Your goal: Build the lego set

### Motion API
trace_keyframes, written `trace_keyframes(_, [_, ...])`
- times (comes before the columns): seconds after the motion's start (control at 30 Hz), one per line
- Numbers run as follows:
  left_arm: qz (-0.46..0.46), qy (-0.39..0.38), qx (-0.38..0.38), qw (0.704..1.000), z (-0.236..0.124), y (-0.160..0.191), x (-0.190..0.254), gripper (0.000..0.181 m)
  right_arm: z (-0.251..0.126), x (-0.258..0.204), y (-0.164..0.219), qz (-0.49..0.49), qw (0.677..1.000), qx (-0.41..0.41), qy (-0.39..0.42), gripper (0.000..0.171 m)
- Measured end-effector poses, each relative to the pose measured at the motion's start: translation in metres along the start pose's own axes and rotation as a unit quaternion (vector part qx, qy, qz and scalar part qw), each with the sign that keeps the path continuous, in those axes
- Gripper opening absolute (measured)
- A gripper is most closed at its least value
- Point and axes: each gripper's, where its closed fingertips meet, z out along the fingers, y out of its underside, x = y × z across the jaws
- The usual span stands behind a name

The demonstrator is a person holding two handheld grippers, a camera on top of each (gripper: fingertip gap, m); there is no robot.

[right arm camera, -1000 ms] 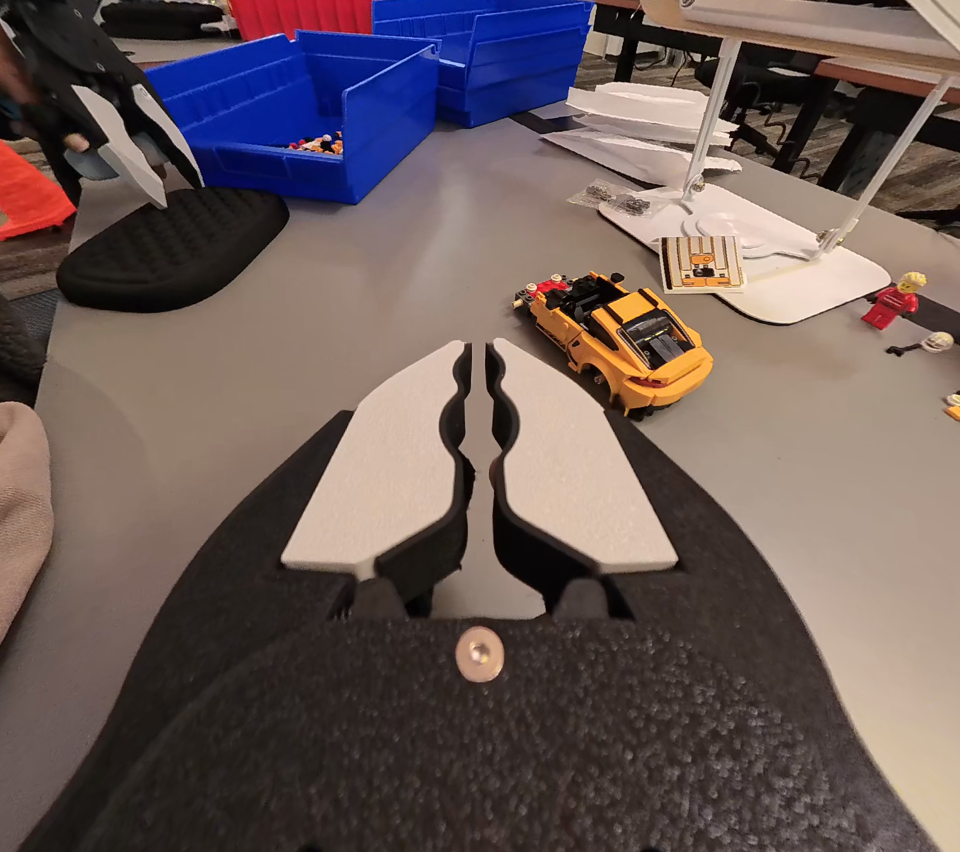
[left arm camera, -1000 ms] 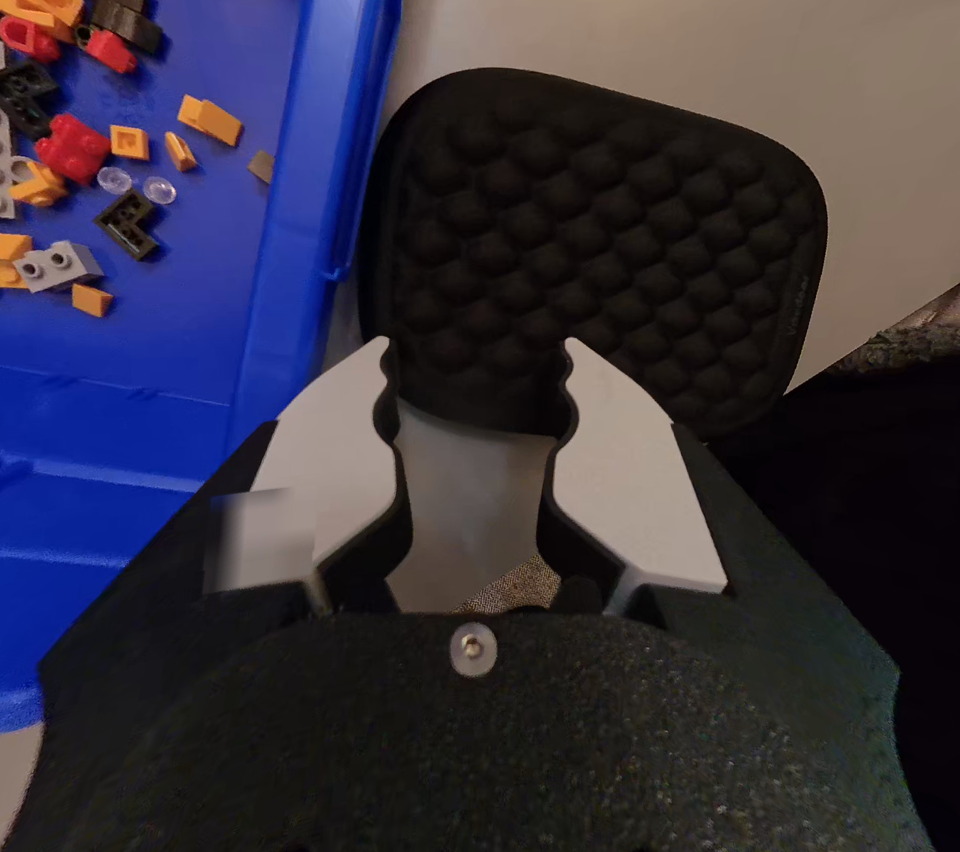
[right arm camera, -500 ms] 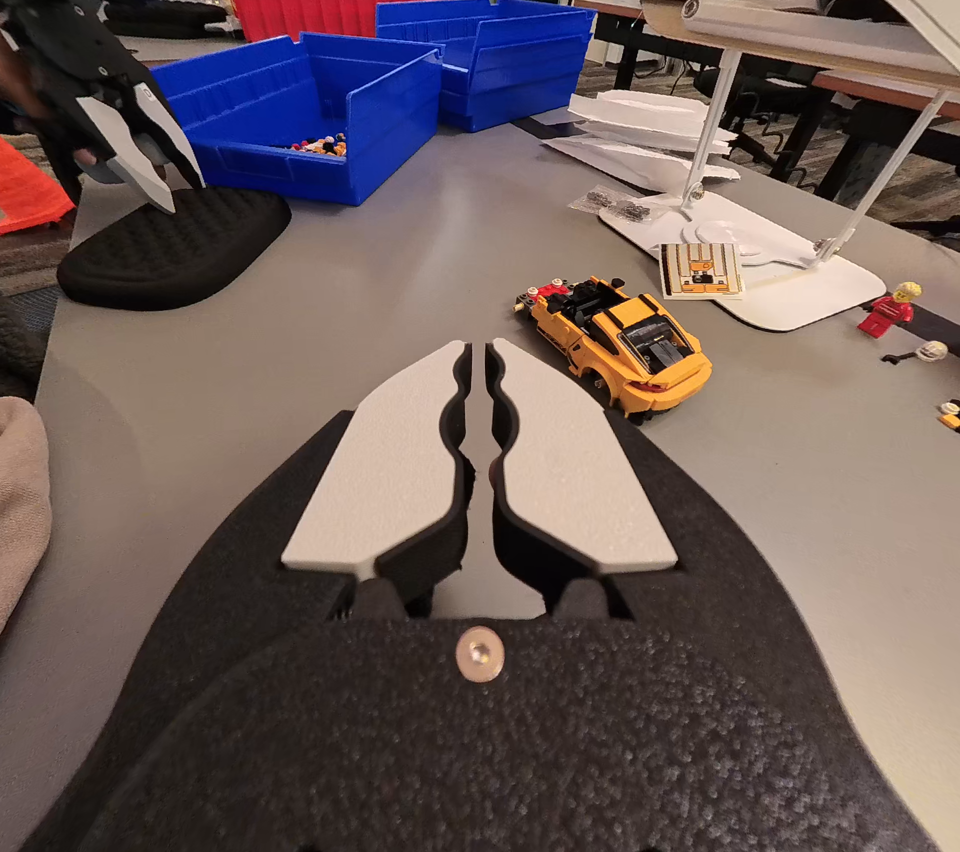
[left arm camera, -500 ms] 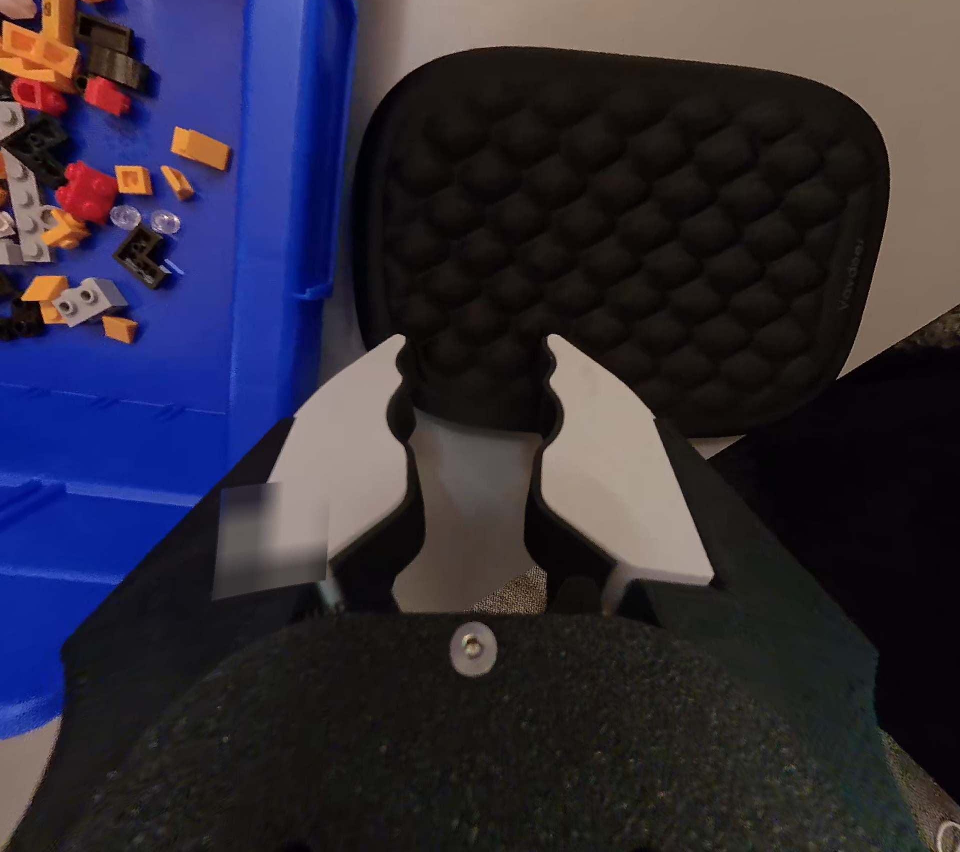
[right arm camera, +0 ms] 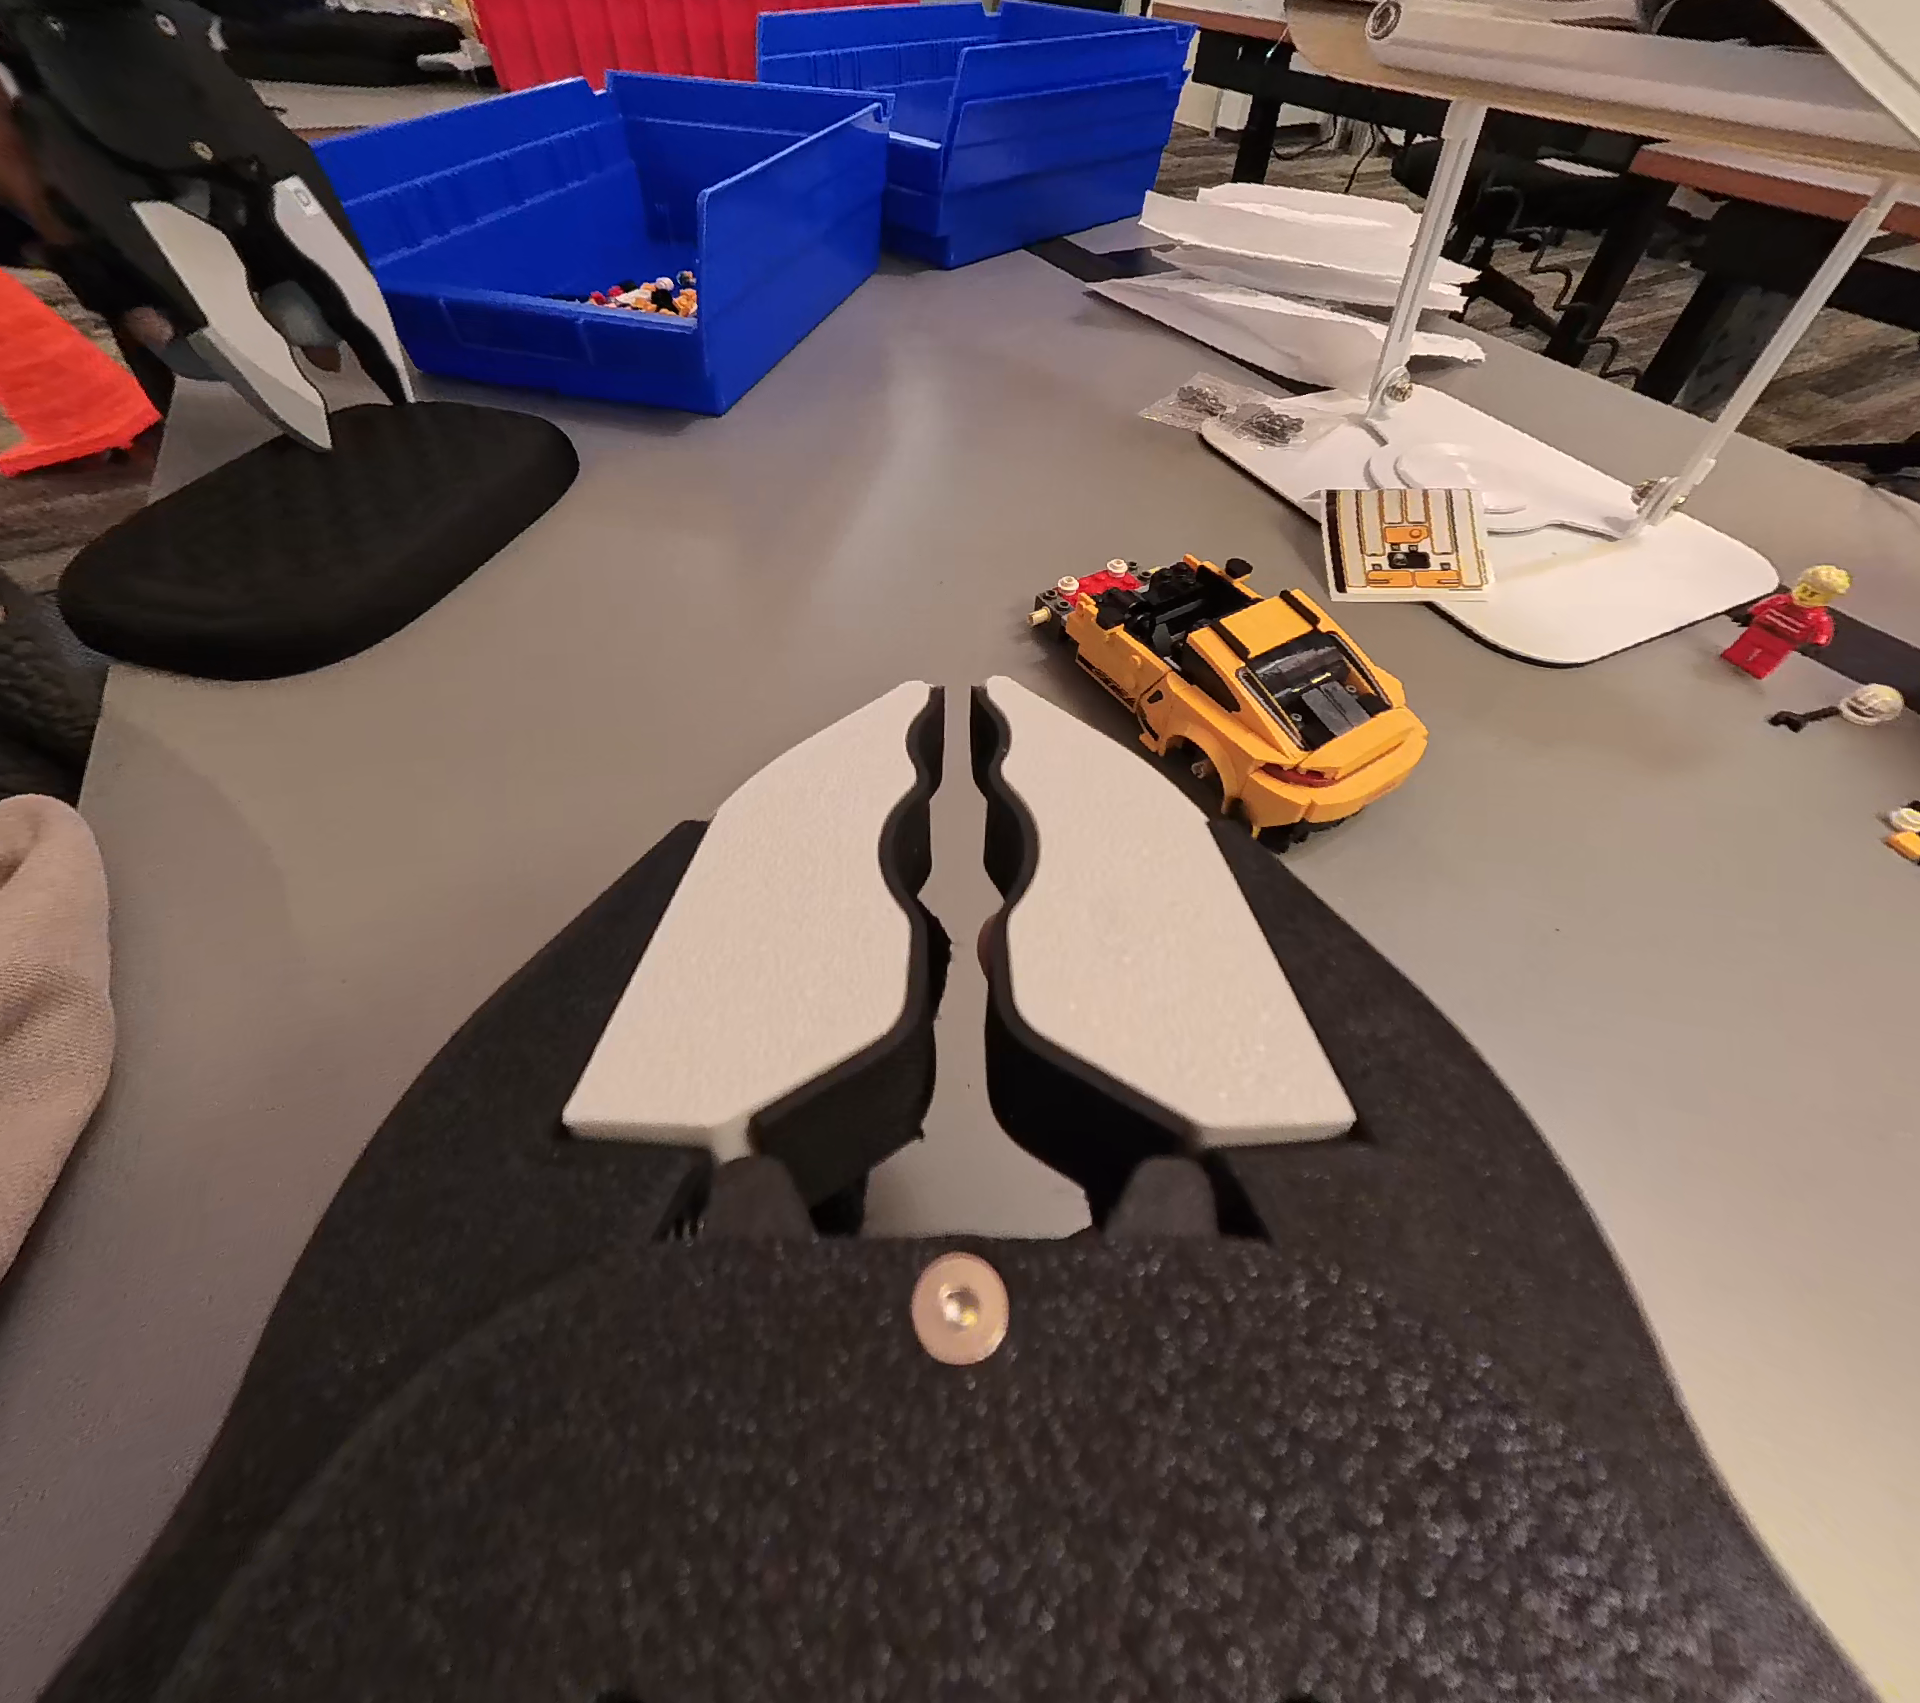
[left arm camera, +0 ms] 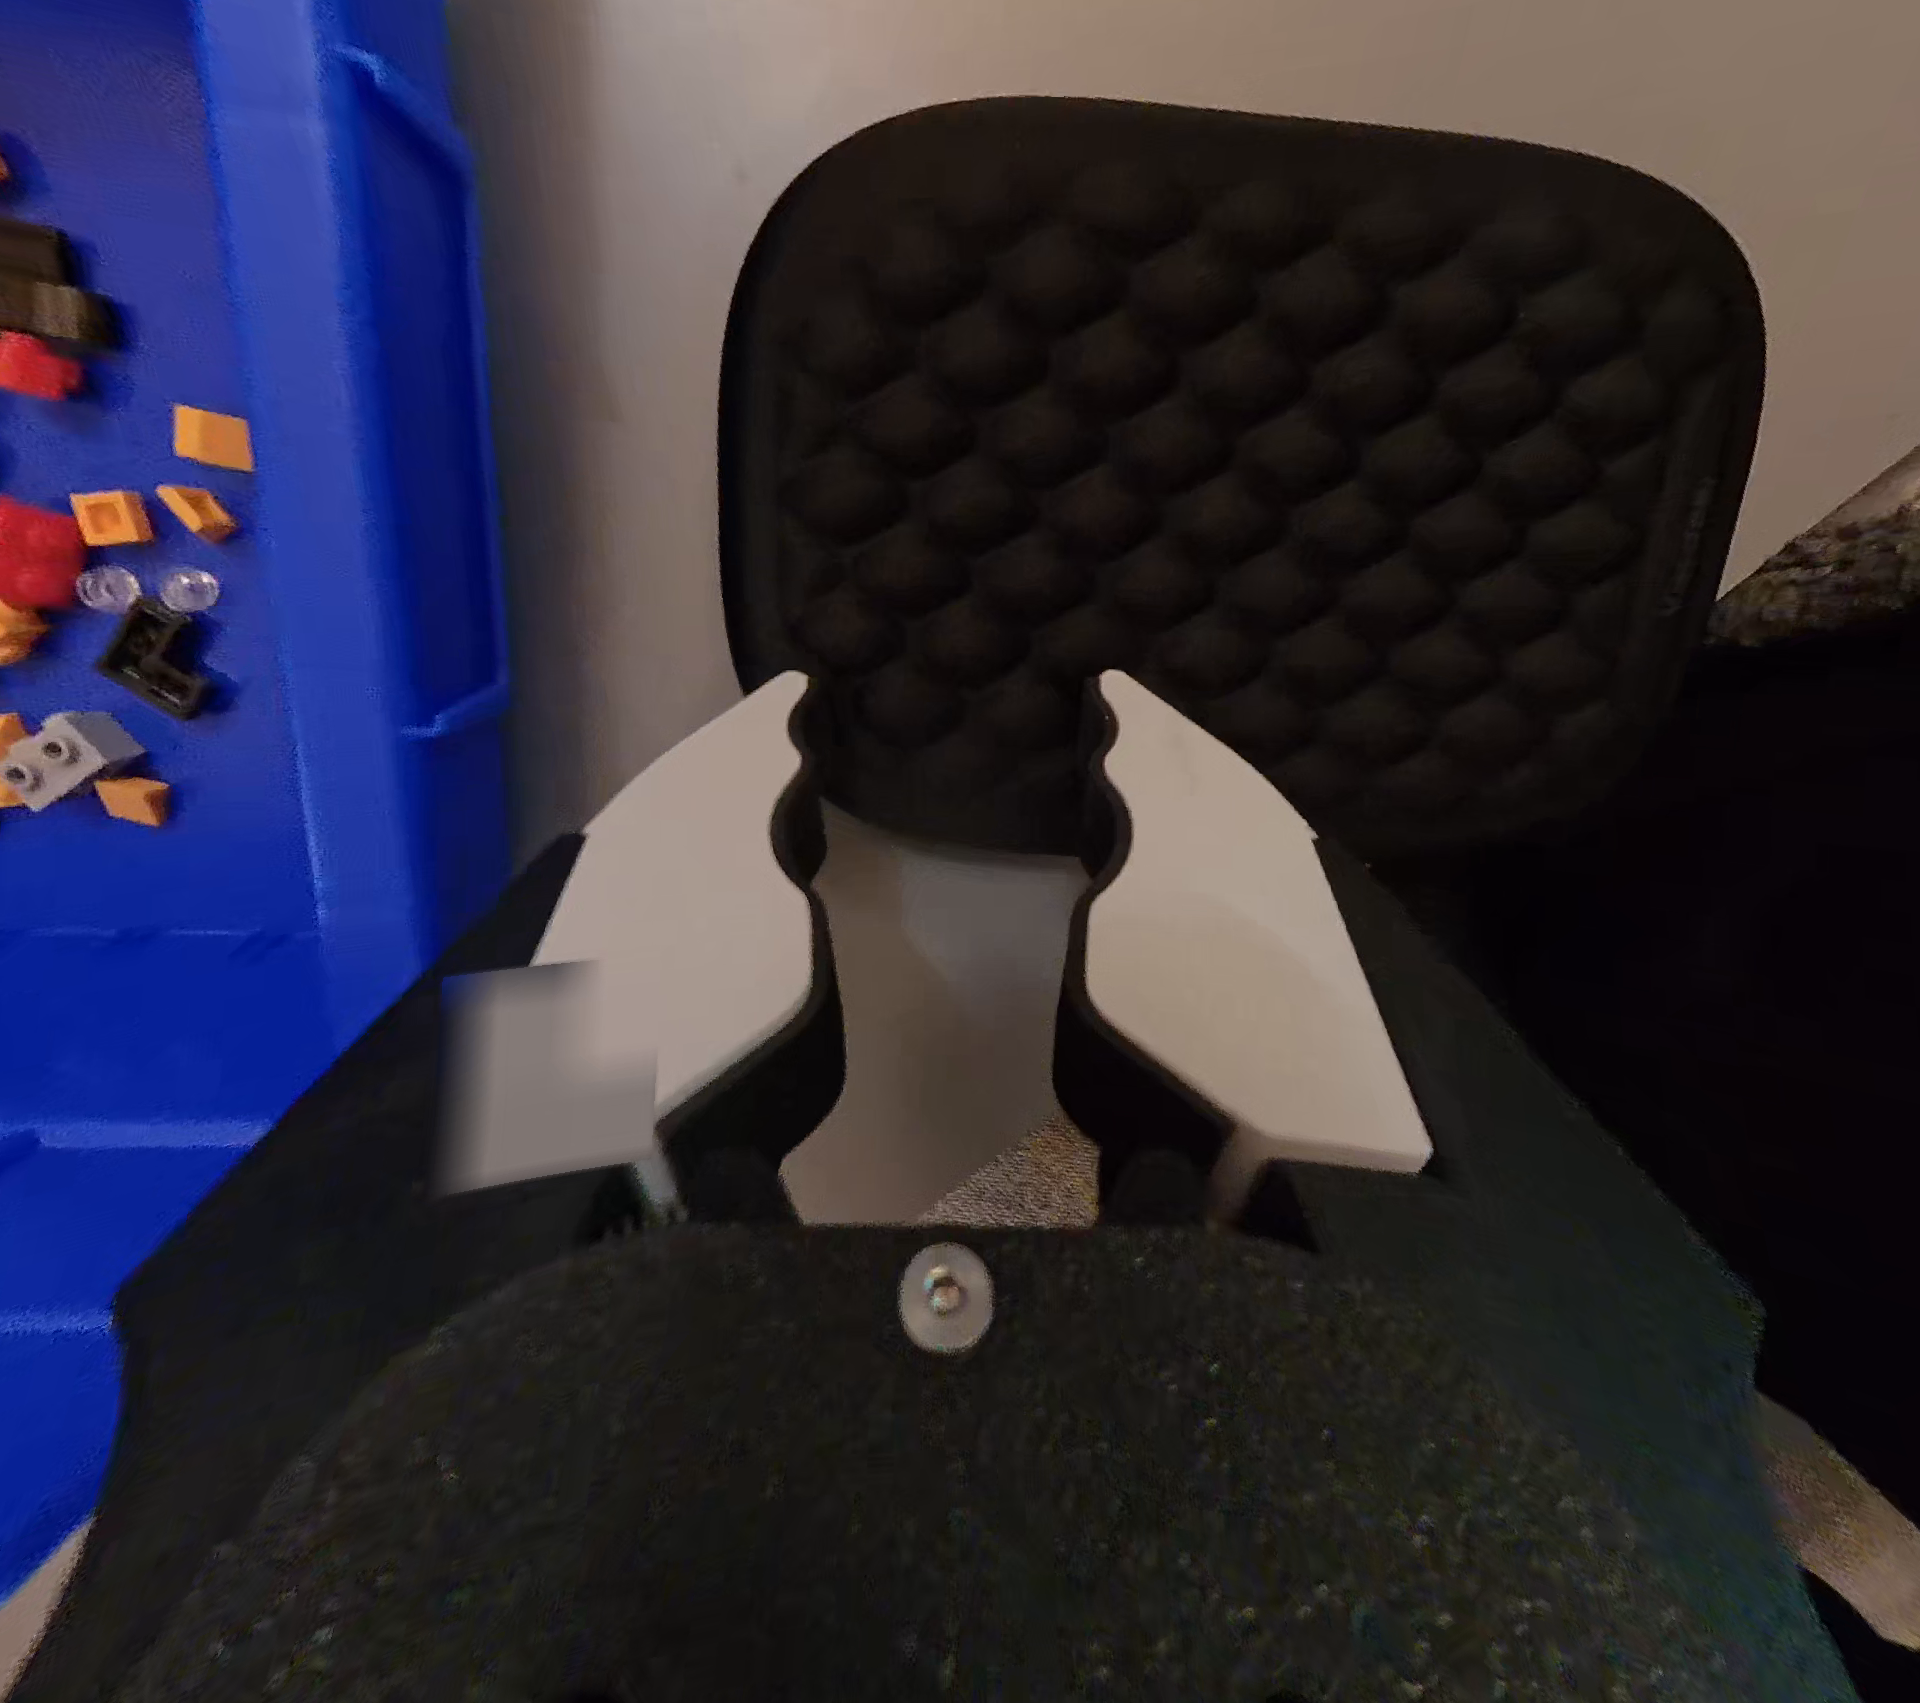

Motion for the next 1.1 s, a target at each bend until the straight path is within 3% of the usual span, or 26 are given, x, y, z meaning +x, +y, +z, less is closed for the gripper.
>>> trace_keyframes(0.1, [0.010,-0.003,0.026,1.000,-0.011,-0.013,-0.002,0.040,0.000,0.000,0.000,0.000,1.000,0.002,0.000,0.004])
trace_keyframes(0.2, [0.034,-0.016,0.089,0.995,-0.024,-0.049,-0.002,0.040,0.000,0.000,0.000,-0.001,1.000,0.002,0.000,0.004])
trace_keyframes(0.33, [0.059,-0.046,0.216,0.974,-0.027,-0.127,-0.004,0.032,0.000,0.000,-0.001,-0.001,1.000,0.003,0.001,0.004])
trace_keyframes(0.57, [0.122,-0.082,0.401,0.904,-0.036,-0.274,0.014,0.016,0.000,0.000,-0.002,0.000,1.000,0.005,-0.001,0.004])
trace_keyframes(0.7, [0.058,-0.043,0.472,0.879,-0.027,-0.332,0.018,0.007,0.003,0.000,-0.004,-0.008,1.000,0.005,0.004,0.004])
trace_keyframes(0.83, [-0.001,-0.026,0.522,0.853,-0.001,-0.339,0.008,0.000,0.001,0.015,-0.010,-0.006,0.999,0.020,0.047,0.003])
trace_keyframes(0.97, [0.032,-0.049,0.523,0.850,0.013,-0.329,0.002,0.000,0.002,0.039,-0.019,0.006,0.994,0.035,0.099,0.002])
trace_keyframes(1.1, [0.036,-0.013,0.511,0.859,0.015,-0.329,0.013,0.000,0.018,0.066,-0.043,-0.010,0.990,0.041,0.136,0.002])
